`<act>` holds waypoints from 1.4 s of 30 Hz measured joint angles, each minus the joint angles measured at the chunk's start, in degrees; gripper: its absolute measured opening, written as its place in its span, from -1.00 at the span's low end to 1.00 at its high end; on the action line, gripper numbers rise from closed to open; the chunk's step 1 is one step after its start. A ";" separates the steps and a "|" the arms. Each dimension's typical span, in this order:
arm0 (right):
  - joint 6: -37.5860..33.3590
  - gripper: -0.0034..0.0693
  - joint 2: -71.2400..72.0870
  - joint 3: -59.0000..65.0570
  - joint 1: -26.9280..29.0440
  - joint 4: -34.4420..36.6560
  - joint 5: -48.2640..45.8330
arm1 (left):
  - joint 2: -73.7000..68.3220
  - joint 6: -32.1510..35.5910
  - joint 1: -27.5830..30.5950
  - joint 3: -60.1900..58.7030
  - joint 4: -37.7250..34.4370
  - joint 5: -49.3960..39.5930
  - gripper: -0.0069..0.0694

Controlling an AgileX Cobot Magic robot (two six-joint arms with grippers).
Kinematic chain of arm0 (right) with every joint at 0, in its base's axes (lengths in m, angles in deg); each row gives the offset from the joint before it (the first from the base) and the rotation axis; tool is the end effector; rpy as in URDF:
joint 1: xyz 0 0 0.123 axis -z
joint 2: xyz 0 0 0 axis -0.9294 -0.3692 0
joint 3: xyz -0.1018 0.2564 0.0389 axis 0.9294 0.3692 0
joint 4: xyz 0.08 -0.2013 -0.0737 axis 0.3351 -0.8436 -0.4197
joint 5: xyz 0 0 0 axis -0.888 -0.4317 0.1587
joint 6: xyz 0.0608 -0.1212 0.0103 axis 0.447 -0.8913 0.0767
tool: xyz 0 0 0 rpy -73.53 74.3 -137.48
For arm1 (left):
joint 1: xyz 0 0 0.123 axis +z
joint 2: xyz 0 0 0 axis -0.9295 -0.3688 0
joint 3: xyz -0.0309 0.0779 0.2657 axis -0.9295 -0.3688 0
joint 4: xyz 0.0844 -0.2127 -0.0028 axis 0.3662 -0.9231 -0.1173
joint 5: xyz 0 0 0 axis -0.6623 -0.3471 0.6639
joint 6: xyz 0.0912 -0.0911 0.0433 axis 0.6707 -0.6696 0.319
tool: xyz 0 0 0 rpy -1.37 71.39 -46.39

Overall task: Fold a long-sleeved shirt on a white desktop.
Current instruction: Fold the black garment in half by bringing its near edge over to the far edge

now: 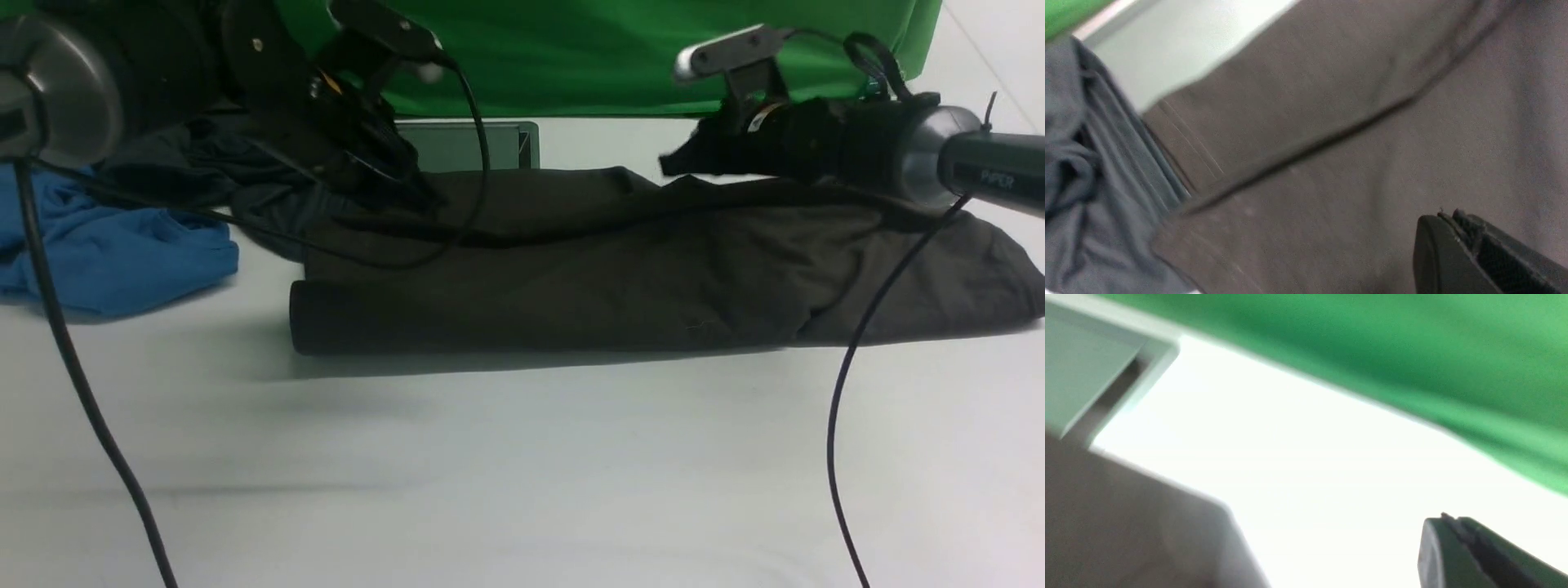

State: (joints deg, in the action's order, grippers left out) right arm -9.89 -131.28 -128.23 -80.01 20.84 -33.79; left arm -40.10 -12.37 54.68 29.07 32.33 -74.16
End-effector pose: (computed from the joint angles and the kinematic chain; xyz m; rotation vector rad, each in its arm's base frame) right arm 0.5274 0.1110 0.1474 -0.3181 2.1059 0.0824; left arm 0.3893 -0.1097 0.2199 0.8705 2.4101 -0.0678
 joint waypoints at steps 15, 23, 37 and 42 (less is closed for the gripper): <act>-6.54 -0.70 6.20 -1.63 -3.12 5.75 -37.30 | -3.18 4.44 0.07 2.07 -6.47 -4.42 -0.77; -6.56 -0.72 0.14 -1.56 -2.19 5.82 -16.54 | -4.09 6.06 -0.04 2.23 -7.74 -6.38 -0.77; -6.68 -0.69 8.60 -1.80 2.73 4.91 -23.09 | -5.49 7.55 1.73 6.97 -2.45 -5.28 -0.77; -4.64 -0.68 13.57 -1.80 4.30 1.36 -39.09 | -7.71 7.09 6.47 16.48 -5.29 -7.85 -0.77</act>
State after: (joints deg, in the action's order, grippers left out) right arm -14.53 -117.71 -130.03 -75.71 22.20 -72.88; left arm -47.81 -5.27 61.15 45.55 27.04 -82.01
